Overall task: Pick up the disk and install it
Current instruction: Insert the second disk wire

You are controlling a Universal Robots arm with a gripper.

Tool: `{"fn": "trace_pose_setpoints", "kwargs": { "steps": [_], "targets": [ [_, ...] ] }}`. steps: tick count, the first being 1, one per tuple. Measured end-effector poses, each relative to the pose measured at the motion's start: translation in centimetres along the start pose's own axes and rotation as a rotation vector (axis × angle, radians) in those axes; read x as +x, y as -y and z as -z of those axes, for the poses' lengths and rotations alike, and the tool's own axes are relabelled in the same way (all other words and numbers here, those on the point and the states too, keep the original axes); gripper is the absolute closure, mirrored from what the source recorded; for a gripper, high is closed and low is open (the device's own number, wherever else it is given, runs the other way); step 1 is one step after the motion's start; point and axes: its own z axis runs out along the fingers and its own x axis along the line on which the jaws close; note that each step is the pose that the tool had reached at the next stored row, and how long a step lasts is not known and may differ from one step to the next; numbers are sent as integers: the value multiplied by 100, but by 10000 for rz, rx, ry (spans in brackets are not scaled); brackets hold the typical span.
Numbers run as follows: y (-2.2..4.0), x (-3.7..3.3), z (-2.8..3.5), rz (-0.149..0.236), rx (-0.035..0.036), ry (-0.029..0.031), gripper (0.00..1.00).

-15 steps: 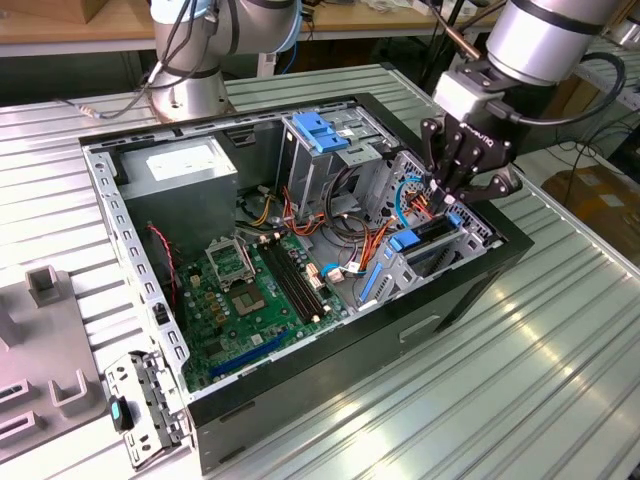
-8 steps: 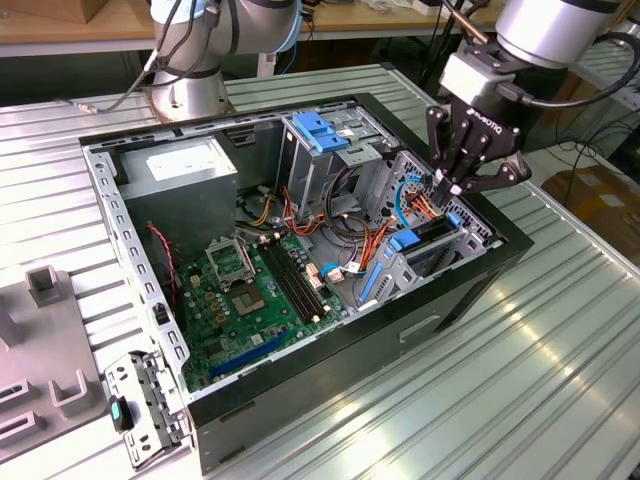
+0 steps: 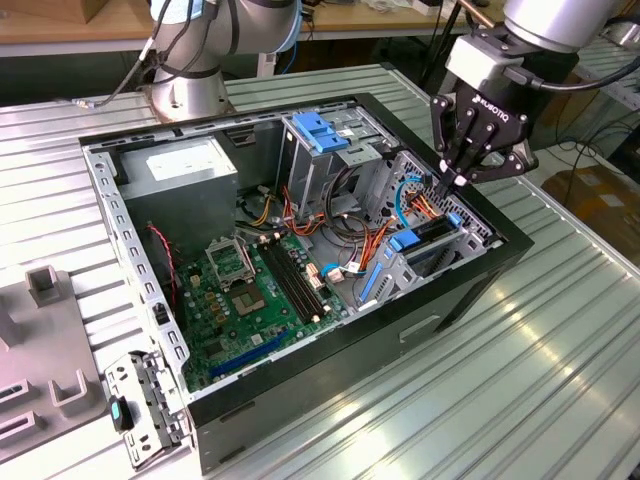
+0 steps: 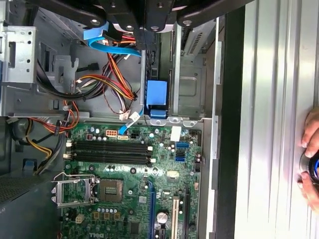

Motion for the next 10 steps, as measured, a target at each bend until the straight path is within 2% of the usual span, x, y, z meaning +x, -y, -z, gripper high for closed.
{"fn": "trace_pose_setpoints", "kwargs": {
  "steps": [10],
  "targets": [
    [-7,-61,1,9,0,-3,89]
  ]
}}
